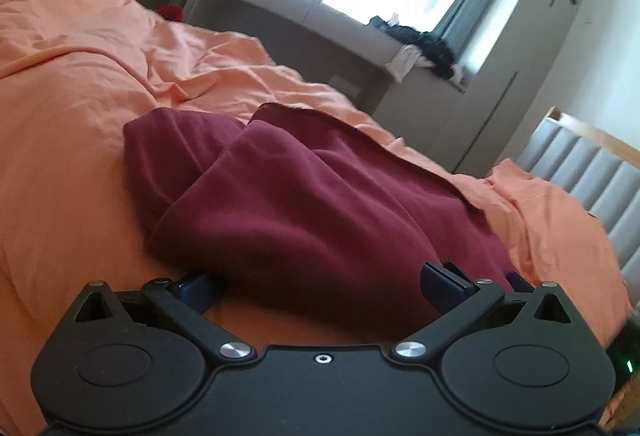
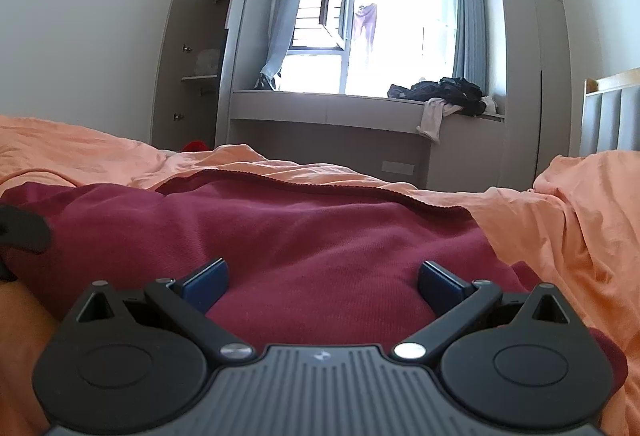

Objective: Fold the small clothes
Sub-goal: 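Lower the left tool onto the shirt's side edge and close on it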

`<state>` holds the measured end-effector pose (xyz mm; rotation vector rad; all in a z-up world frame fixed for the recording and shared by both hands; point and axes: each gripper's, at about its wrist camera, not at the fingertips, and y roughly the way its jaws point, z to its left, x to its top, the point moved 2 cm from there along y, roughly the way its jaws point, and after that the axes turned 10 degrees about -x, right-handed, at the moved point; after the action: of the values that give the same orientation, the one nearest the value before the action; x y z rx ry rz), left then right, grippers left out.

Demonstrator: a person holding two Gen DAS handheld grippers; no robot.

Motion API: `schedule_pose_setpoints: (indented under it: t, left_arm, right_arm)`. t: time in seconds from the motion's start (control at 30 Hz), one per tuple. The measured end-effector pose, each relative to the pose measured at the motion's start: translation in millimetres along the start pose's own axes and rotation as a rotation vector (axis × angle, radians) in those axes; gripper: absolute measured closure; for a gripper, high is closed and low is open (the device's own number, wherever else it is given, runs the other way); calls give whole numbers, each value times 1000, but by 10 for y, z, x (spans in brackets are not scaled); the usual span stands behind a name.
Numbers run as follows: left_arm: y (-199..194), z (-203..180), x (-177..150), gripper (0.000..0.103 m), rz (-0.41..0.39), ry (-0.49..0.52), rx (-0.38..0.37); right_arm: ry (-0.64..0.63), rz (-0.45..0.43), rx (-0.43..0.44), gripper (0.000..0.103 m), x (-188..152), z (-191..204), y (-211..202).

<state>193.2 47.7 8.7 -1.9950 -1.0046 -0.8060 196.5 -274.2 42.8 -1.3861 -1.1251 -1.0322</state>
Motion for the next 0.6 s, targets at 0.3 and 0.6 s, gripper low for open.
schedule_pose_setpoints:
  t: [0.3, 0.6]
  left_arm:
    - [123, 66, 31, 1, -68, -29, 29]
    - [108, 77, -9, 1, -88, -12, 26]
  right_arm:
    - [33, -10, 2, 0, -43, -2, -4]
    - [39, -12, -5, 0, -55, 22, -11]
